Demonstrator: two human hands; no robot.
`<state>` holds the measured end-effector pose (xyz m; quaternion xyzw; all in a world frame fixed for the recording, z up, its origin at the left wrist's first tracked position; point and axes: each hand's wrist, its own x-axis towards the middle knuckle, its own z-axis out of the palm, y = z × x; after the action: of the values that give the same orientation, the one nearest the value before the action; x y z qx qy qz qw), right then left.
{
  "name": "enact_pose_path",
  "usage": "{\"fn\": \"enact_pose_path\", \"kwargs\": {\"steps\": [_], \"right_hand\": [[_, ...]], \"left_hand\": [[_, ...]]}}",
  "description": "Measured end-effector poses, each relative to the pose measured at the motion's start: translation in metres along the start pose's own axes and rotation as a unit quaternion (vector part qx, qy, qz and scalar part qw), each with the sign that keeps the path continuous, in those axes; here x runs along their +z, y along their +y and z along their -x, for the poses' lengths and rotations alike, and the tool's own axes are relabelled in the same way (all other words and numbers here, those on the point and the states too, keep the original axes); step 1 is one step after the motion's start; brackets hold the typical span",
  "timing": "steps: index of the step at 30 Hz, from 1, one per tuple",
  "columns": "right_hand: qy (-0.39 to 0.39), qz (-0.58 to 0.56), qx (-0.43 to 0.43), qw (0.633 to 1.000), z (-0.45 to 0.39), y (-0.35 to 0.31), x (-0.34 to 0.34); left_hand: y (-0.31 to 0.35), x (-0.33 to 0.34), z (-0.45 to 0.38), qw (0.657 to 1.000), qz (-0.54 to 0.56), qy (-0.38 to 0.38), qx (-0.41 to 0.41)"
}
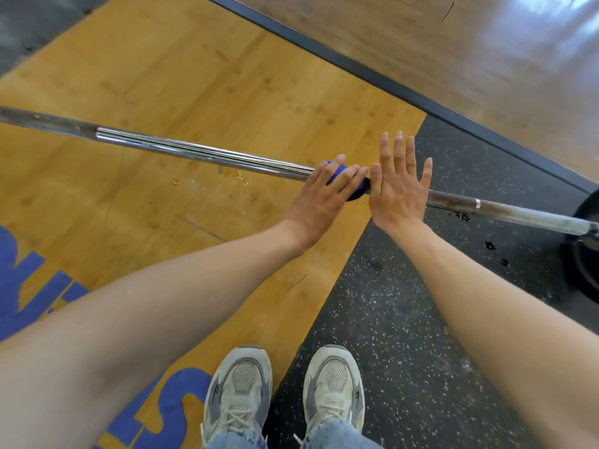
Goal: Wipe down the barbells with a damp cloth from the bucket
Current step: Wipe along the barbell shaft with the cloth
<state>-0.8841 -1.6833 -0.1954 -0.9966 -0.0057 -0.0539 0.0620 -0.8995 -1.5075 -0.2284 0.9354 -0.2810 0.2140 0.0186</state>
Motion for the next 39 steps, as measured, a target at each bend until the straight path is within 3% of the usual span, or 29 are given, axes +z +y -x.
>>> {"fn": "enact_pose_path", "kwargs": {"steps": [6,14,18,23,26,31,35,39], "right_hand": [[-0.004,-0.002,-0.014,1.000,-0.039,0.002,0.002],[-0.141,0.037,-0.116,0.983,-0.098,0.023,-0.009],[-0.068,0.105,-0.116,0.985,-0.119,0.020,0.010],[0.038,0.088,-0.118,0.988,-0.135,0.017,0.024],[0.058,0.090,-0.126,0.986,-0.146,0.020,0.029],[0.081,0.083,-0.129,0.985,-0.151,0.019,0.033],[0.094,0.081,-0.127,0.984,-0.142,0.019,0.035],[0.097,0.093,-0.120,0.984,-0.130,0.017,0.033]], "left_hand": [[-0.050,0.006,-0.003,0.998,0.016,-0.006,-0.062],[-0.070,0.015,-0.035,0.994,0.035,-0.031,-0.102],[-0.073,0.021,-0.057,0.992,0.028,-0.048,-0.115],[-0.047,0.033,-0.097,0.996,0.030,-0.066,-0.044],[-0.047,0.042,-0.105,0.998,0.014,-0.041,-0.040],[-0.091,0.032,-0.070,0.993,-0.018,-0.035,-0.113],[-0.079,0.023,-0.070,0.985,0.003,-0.049,-0.163],[-0.036,0.044,-0.091,0.999,-0.030,-0.024,-0.026]]}}
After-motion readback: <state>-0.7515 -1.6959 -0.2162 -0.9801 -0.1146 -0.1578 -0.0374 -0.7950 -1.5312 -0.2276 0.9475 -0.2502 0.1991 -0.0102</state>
